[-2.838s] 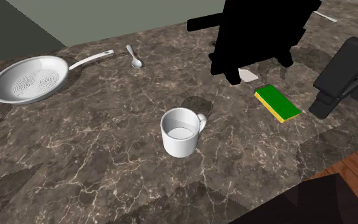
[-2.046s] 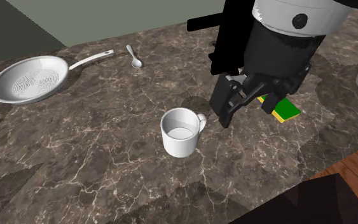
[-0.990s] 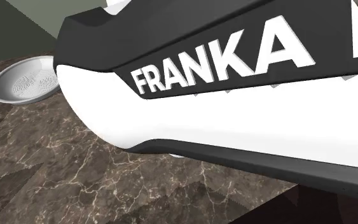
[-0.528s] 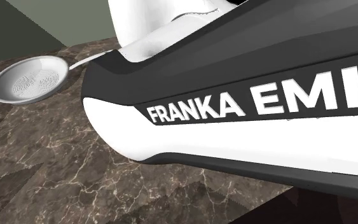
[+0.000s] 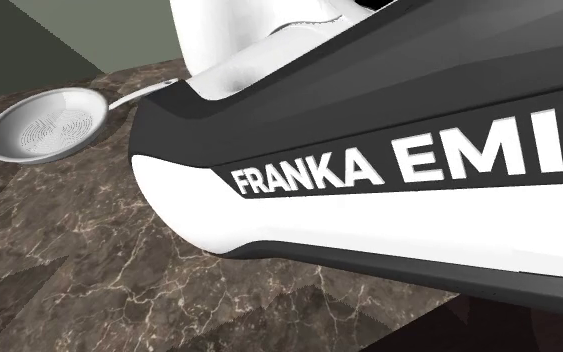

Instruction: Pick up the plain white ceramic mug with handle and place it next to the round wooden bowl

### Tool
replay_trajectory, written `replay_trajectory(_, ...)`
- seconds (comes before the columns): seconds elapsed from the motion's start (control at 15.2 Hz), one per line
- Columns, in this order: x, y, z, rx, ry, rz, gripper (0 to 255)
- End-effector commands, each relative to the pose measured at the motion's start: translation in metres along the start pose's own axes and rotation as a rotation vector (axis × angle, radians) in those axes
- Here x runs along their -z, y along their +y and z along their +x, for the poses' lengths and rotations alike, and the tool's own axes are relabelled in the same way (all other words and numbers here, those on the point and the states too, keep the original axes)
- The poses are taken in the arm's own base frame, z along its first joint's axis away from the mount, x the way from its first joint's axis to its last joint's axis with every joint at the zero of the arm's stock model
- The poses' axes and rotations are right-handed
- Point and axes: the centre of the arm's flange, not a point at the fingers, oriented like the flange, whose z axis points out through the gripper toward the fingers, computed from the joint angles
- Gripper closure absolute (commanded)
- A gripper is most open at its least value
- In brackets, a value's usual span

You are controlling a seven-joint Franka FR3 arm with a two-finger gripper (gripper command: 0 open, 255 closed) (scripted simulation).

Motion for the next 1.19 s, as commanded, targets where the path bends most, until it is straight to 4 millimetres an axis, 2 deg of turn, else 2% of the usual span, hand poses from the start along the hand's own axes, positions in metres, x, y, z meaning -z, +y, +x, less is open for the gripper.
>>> replay_trajectory(0.0,0.0,0.0,0.0,0.0,0.0,0.0,255)
replay_trajectory(0.46,0.0,0.0,0.0,0.0,0.0,0.0,255)
replay_trajectory(1.12,0.053,0.0,0.002,0.0,0.0,0.0,255)
